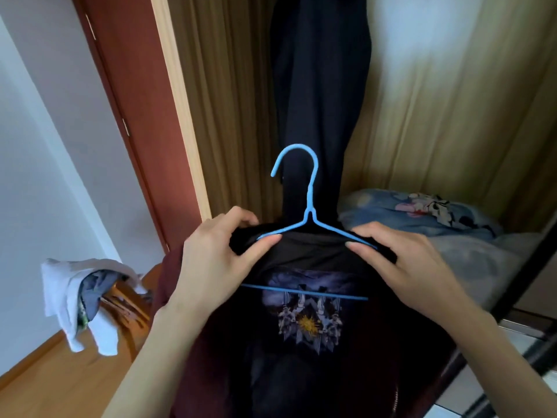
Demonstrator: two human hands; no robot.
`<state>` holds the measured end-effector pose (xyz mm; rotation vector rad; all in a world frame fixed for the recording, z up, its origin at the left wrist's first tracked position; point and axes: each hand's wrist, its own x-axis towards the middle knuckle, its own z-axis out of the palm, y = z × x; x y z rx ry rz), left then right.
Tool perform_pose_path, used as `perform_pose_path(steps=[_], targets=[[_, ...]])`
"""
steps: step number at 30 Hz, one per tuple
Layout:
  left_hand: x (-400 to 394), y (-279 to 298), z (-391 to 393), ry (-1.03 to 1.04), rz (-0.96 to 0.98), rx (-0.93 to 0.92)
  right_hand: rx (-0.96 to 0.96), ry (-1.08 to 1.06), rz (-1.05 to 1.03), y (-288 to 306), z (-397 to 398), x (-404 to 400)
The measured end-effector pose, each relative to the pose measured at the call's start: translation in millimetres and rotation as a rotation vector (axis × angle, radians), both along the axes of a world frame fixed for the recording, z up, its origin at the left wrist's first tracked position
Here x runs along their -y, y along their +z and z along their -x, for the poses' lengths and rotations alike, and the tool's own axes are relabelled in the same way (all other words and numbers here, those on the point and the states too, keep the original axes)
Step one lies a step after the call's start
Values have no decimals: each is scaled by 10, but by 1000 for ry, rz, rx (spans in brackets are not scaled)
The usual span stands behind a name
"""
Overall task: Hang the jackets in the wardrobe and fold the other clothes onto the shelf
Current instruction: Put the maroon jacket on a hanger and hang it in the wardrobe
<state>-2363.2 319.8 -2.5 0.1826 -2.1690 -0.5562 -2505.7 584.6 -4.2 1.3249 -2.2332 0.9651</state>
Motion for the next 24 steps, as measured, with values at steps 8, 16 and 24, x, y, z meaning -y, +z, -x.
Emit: perform_pose_path(steps=[8, 16, 24], targets=[[-94, -200, -73, 69, -4, 51, 28, -10, 10, -67, -51, -27], [-448, -20, 6, 119, 39, -135, -157, -90, -137, 348, -14, -650], [-1032, 716, 541, -36, 10, -154, -245, -247, -107, 1074, 42, -1225]])
